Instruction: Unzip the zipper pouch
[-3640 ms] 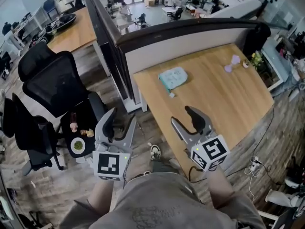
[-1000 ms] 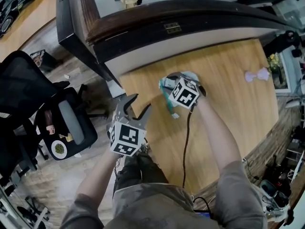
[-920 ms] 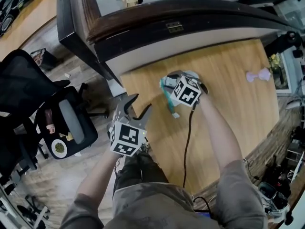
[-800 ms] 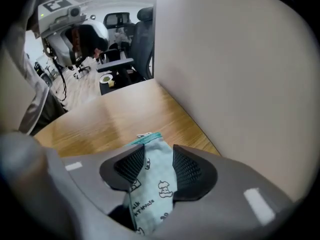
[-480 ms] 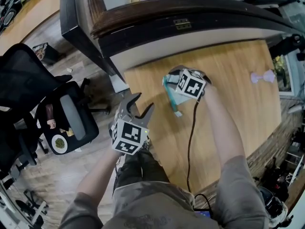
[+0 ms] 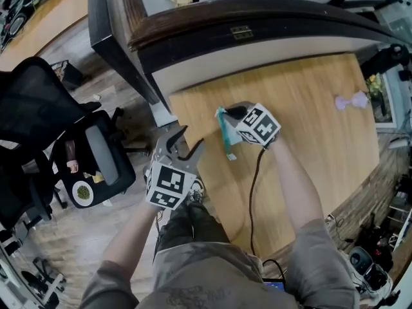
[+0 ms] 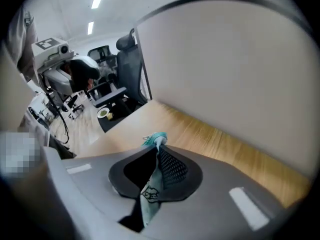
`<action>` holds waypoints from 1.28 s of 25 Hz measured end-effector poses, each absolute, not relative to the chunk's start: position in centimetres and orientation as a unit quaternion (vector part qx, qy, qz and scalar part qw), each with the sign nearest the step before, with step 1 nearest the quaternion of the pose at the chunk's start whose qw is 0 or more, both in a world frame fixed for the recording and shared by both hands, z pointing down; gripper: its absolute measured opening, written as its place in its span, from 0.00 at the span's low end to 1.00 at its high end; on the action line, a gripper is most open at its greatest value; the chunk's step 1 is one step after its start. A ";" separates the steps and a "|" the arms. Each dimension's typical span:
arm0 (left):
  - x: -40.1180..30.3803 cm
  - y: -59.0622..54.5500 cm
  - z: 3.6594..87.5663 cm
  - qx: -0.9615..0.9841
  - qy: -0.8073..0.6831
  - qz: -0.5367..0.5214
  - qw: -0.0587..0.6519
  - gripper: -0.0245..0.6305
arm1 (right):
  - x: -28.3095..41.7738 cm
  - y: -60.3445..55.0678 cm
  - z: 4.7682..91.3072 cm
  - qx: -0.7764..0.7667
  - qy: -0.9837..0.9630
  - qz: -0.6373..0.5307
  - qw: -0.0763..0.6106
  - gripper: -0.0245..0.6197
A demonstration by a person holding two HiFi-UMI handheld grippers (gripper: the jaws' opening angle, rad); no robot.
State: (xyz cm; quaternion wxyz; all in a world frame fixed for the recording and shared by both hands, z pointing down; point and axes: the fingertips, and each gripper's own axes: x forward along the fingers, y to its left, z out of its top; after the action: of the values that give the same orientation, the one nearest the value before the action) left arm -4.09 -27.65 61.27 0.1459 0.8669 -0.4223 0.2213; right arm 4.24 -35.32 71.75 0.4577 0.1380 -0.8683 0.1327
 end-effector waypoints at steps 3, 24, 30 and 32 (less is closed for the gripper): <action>-5.0 -26.9 59.4 0.865 -0.429 0.218 0.138 0.34 | 4.4 -34.2 68.3 0.192 -0.884 0.121 0.408 0.08; -8.0 -19.4 39.1 0.898 -0.428 0.081 0.069 0.34 | 3.9 -24.3 37.9 0.412 -0.897 -0.012 0.159 0.08; -8.7 -15.6 37.8 0.892 -0.434 0.117 0.039 0.34 | 4.7 -19.2 34.8 0.403 -0.907 0.006 0.120 0.08; -8.9 -14.4 37.6 0.893 -0.433 0.110 0.048 0.34 | 5.2 -17.7 34.3 0.412 -0.904 0.002 0.117 0.08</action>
State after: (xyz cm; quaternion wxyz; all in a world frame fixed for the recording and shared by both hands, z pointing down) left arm -8.89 -14.43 37.58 0.0478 0.8933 -0.4333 0.1095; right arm 5.21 -17.71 34.27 0.1170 0.4119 -0.9037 0.0025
